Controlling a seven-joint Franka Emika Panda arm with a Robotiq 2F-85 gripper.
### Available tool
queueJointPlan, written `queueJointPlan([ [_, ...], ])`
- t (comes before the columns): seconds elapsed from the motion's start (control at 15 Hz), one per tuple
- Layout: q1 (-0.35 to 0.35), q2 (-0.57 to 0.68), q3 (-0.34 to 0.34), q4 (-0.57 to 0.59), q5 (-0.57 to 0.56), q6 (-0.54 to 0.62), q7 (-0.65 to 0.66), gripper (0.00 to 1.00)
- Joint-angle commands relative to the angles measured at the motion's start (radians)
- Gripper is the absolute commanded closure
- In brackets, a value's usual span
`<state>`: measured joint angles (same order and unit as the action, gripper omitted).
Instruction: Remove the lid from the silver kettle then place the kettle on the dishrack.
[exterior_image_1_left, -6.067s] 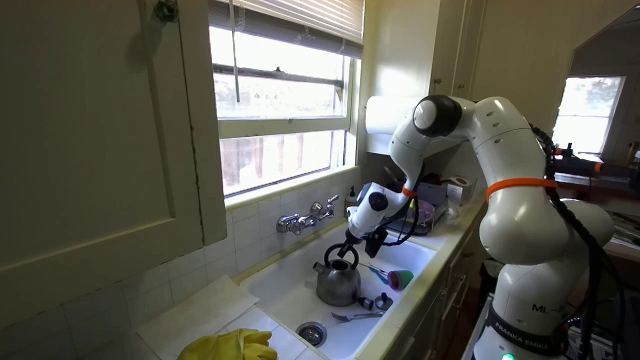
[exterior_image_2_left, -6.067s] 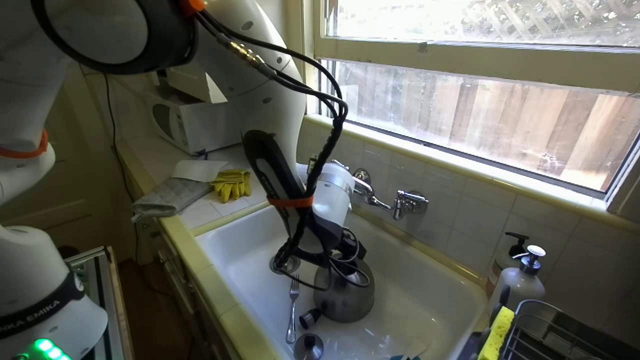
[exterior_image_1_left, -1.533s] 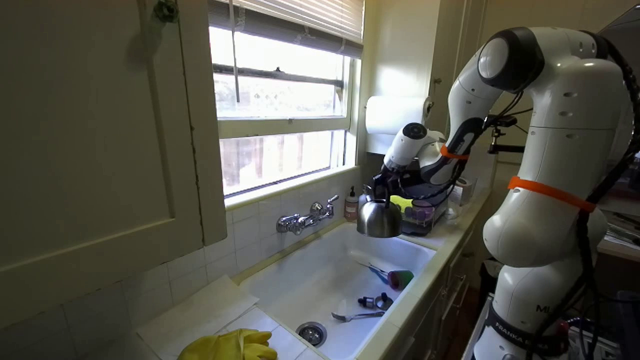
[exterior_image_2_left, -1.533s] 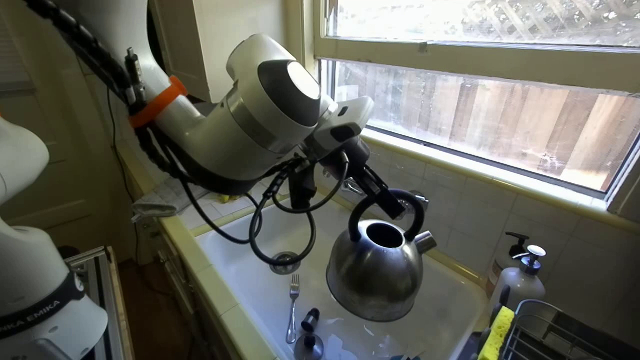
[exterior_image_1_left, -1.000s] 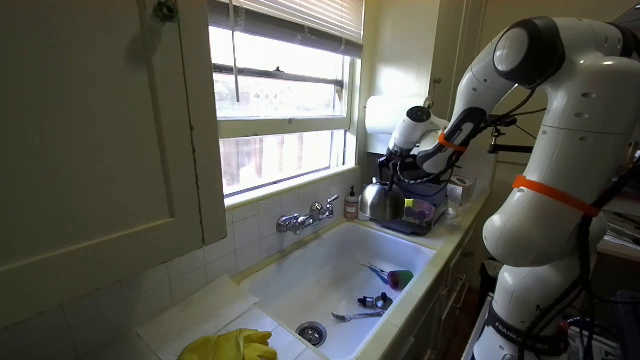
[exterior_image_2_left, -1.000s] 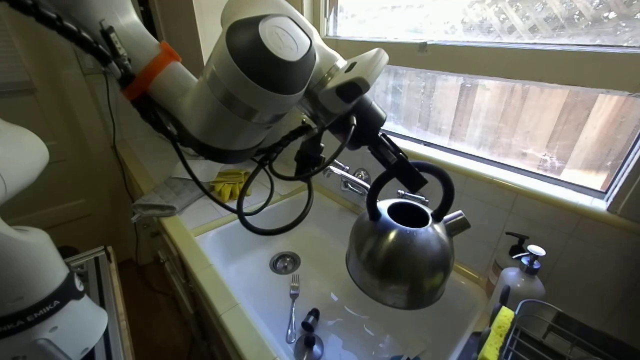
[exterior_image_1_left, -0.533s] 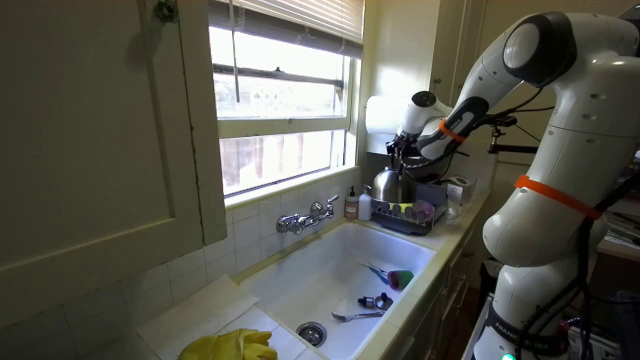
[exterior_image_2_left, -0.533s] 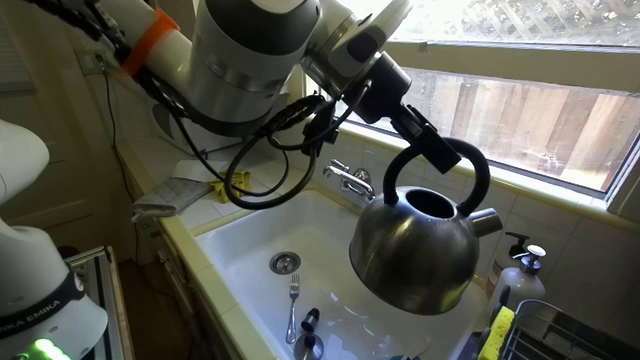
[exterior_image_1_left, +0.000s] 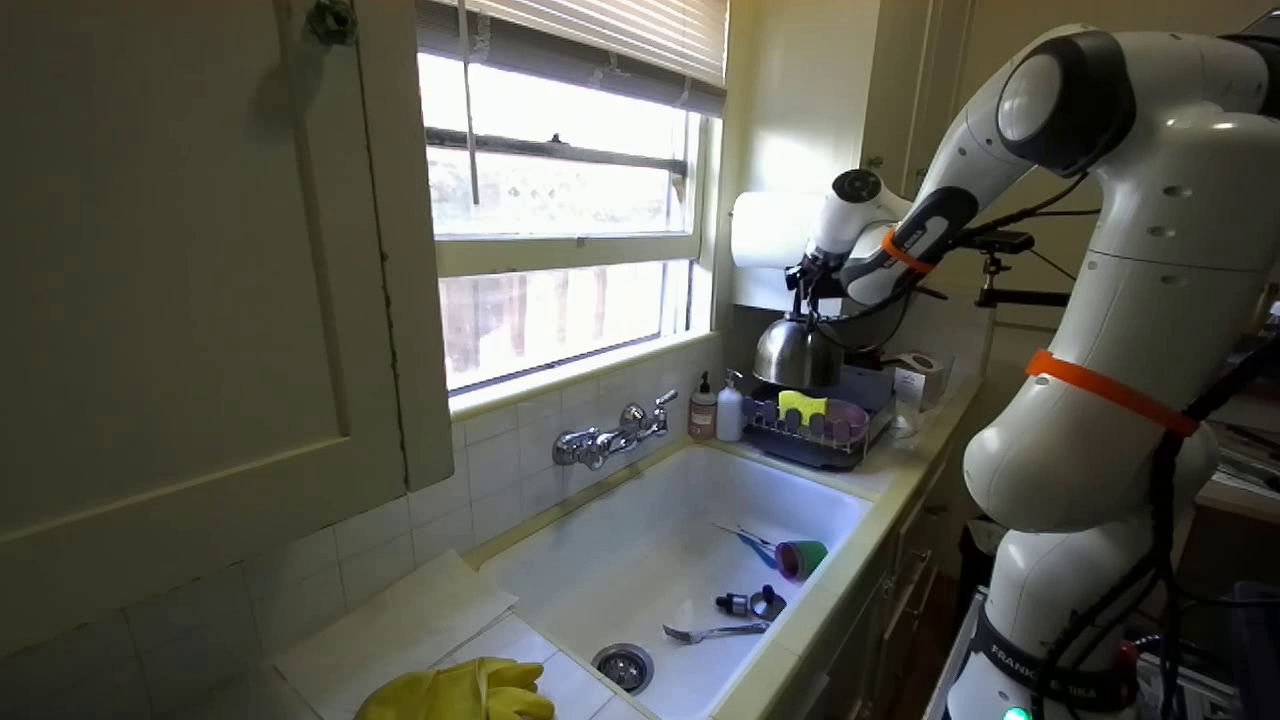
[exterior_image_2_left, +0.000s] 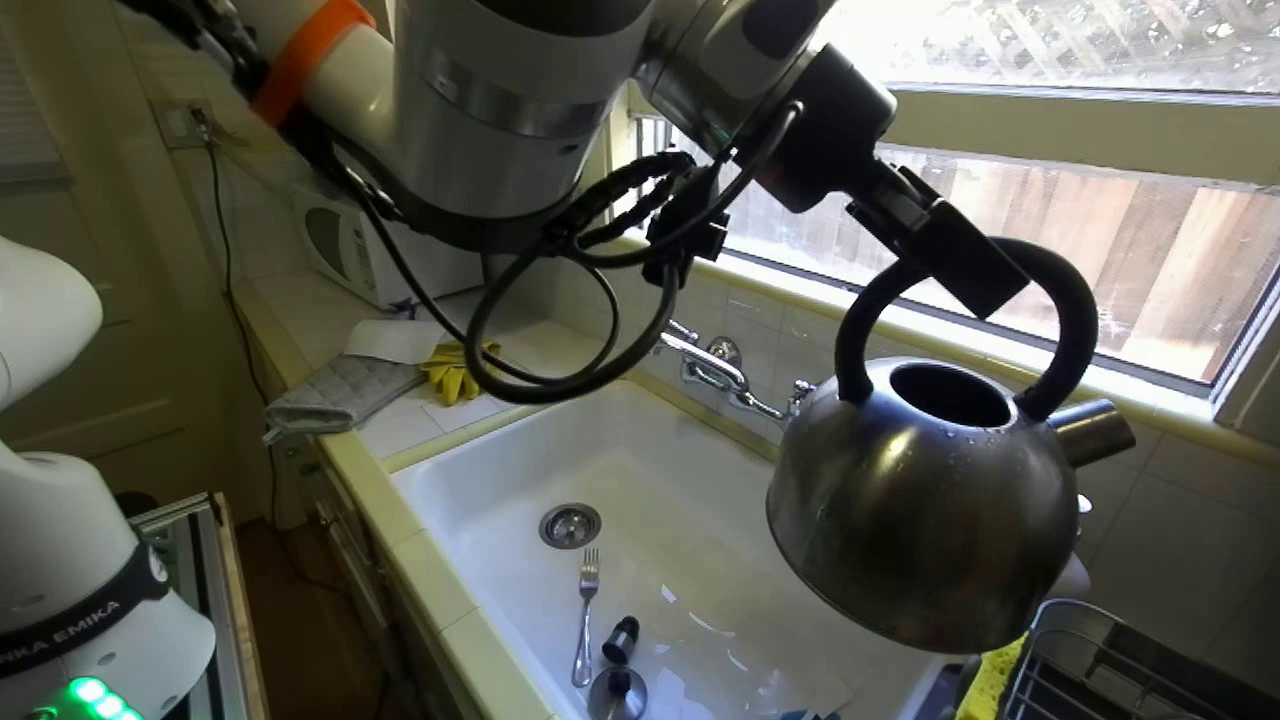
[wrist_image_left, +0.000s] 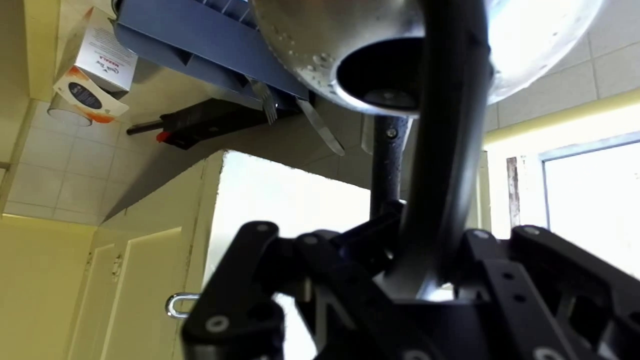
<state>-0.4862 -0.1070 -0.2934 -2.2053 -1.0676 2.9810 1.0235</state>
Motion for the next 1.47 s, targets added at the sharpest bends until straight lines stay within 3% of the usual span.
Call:
queueJointPlan([
  [0.0,-0.020,0.046,-0.009,0.062,-0.021,0.006,0.044,1.00],
  [0.73,-0.057,0.172,-0.061,0.163,-0.081,0.015,0.192,1.00],
  [1.4,-0.070,0.289,-0.115,0.239,-0.062,-0.004,0.305,1.00],
])
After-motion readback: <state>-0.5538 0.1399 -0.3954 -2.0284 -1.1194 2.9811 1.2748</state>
